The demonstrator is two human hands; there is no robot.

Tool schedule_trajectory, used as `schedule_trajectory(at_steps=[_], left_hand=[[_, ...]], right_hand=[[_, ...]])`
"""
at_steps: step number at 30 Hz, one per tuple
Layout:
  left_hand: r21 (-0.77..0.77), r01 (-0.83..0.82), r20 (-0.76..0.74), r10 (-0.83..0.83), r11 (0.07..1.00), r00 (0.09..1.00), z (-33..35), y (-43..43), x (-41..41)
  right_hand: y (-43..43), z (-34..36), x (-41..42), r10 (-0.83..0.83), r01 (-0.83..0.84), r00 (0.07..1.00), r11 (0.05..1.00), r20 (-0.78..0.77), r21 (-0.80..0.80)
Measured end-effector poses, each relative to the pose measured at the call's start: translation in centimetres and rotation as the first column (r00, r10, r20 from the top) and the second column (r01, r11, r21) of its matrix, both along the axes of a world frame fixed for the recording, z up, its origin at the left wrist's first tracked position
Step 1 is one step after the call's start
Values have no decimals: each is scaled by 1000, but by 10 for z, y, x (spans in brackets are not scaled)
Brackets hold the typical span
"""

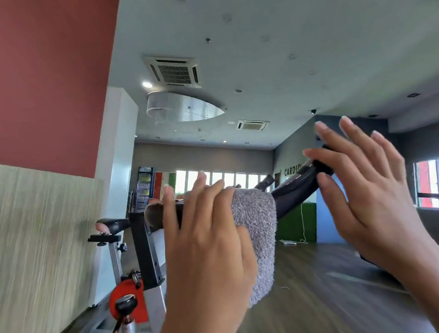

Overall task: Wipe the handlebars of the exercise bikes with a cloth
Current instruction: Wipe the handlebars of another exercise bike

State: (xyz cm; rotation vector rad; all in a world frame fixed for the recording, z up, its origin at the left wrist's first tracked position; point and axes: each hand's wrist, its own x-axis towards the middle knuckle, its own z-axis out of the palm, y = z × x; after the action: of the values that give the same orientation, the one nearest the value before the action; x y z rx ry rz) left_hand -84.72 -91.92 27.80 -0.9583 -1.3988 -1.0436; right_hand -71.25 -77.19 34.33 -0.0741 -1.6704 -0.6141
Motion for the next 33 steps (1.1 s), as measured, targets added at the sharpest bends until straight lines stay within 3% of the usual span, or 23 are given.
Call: schedule_trajectory(at_steps=[4, 8, 10, 14, 19, 24, 29, 33], left_hand=[[132, -55, 146, 35, 990, 989, 7, 23, 23], [258, -120, -97, 149, 959, 984, -4, 37, -7], [325, -162, -147, 219, 932, 965, -7, 27, -38], [382, -241, 20, 253, 892, 967, -14, 22, -51], [357, -155, -69, 191, 921, 979, -19, 51, -22], [485, -138, -170, 248, 864, 954, -17, 41, -71], [581, 83, -187, 34, 810, 982, -11, 61, -59], [571, 183, -331, 21, 801, 944, -11, 58, -86]], right_hand=[[-10, 0, -19, 112, -112, 993, 994, -41, -12], [-9, -6, -20, 130, -129, 988, 992, -83, 15], [-8, -5, -17, 127, -126, 989, 992, -70, 17], [-10, -9, -27, 156, -161, 983, 986, -98, -45], [-17, -16, -39, 185, -207, 962, 973, -202, -97], [-23, -21, -37, 91, -118, 963, 989, -252, -94], [-35, -32, -60, 40, -49, 962, 998, -269, -29], [-28, -35, -62, 83, -83, 959, 996, -272, 13]])
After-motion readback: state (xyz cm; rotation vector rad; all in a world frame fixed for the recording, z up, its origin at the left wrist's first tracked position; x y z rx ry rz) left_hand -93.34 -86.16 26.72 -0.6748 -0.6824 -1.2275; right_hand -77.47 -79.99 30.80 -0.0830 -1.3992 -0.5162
